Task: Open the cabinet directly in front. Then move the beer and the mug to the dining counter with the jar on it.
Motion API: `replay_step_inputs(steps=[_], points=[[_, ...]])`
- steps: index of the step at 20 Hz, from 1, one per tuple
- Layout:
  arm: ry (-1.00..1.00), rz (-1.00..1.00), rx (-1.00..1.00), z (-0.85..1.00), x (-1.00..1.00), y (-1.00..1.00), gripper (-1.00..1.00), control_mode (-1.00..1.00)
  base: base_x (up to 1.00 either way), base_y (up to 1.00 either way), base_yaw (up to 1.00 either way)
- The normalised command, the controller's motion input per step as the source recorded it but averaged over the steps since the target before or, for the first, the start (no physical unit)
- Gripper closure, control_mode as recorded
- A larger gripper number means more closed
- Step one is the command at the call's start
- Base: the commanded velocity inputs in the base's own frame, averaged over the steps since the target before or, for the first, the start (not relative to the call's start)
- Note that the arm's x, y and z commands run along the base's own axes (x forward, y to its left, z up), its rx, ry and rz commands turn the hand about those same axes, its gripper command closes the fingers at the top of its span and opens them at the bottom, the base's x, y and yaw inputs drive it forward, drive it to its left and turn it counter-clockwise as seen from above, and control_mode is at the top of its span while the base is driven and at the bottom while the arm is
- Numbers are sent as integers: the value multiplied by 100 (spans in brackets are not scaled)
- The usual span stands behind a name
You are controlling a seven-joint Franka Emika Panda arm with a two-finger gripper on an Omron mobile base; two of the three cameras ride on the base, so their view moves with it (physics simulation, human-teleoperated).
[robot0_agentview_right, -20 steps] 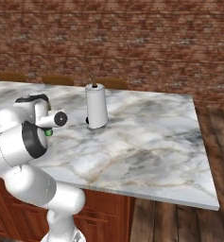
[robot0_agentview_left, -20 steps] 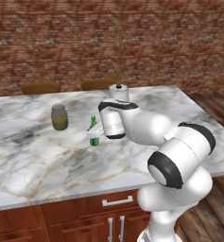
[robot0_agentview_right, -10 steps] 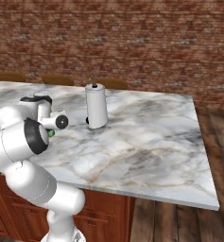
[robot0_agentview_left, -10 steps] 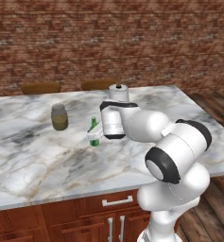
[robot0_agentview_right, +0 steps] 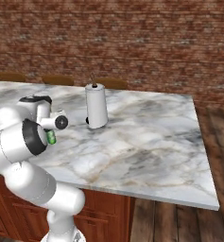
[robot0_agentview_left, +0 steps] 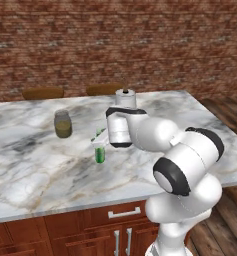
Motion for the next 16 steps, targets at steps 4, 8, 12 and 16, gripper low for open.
replay_step_inputs(steps=[4,8,12,16], points=[[0,-2,0,66,0,0,-100,-100,0,0,0],[1,0,0,99,0,0,-100,-100,0,0,0],[8,-1,0,100,-28,0,-100,-100,0,0,0],[14,-4,0,100,-58,0,-100,-100,0,0,0]])
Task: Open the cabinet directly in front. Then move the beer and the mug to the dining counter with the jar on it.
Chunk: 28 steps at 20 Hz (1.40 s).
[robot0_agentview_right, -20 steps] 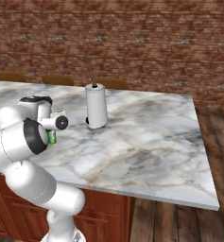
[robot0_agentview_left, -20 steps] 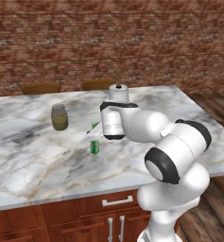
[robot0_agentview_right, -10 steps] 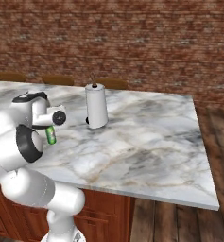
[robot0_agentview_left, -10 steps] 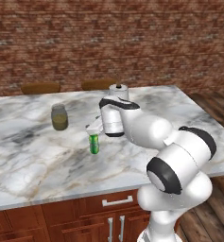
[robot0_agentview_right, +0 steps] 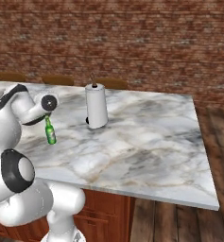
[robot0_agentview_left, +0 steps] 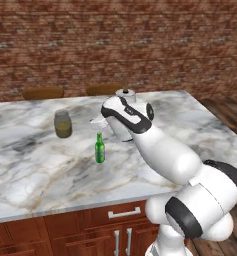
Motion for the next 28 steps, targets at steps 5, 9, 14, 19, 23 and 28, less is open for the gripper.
replay_step_inputs(steps=[5,9,14,19,23,28], points=[[22,-6,-1,100,-75,-15,-100,-100,0,0,0],[31,-13,-1,96,-100,-55,-100,-100,0,0,0],[23,-13,0,58,-100,-94,-100,-100,0,0,0],[14,-10,-1,41,-100,-96,-100,-100,0,0,0],[0,-5,-4,11,-100,-66,-100,-100,0,0,0],[-41,0,0,22,-82,-3,-100,-100,0,0,0]])
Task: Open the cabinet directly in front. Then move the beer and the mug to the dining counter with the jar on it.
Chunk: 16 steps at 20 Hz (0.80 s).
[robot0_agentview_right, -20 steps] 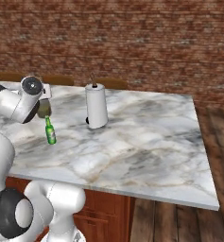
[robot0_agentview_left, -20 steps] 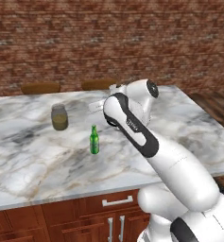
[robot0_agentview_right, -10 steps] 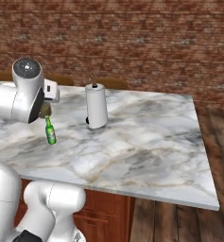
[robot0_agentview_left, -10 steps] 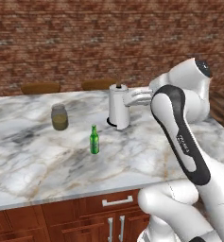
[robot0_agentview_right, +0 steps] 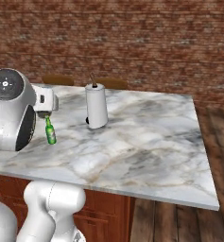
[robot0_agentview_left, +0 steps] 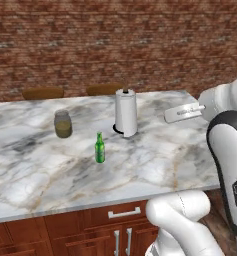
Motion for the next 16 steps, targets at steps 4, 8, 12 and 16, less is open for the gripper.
replay_step_inputs(steps=[4,8,12,16], points=[[-67,0,0,26,-67,0,-100,-100,0,0,0],[-3,0,0,2,0,0,-100,-100,0,0,0],[0,0,0,0,-4,0,-100,-100,0,0,0],[0,0,0,-1,-13,0,-100,100,-67,0,0]])
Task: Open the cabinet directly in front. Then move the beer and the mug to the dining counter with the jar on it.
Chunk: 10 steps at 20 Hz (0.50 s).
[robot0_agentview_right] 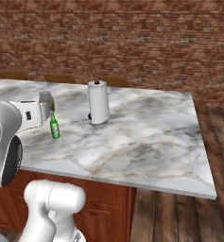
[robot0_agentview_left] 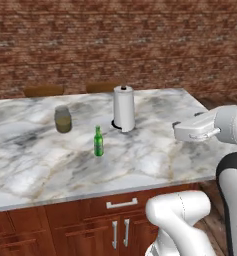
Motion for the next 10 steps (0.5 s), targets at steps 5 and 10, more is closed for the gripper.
replay_step_inputs(steps=[5,10], points=[[0,0,0,0,0,0,-100,100,-100,-2,6],[0,0,0,0,0,0,-100,100,-97,0,52]])
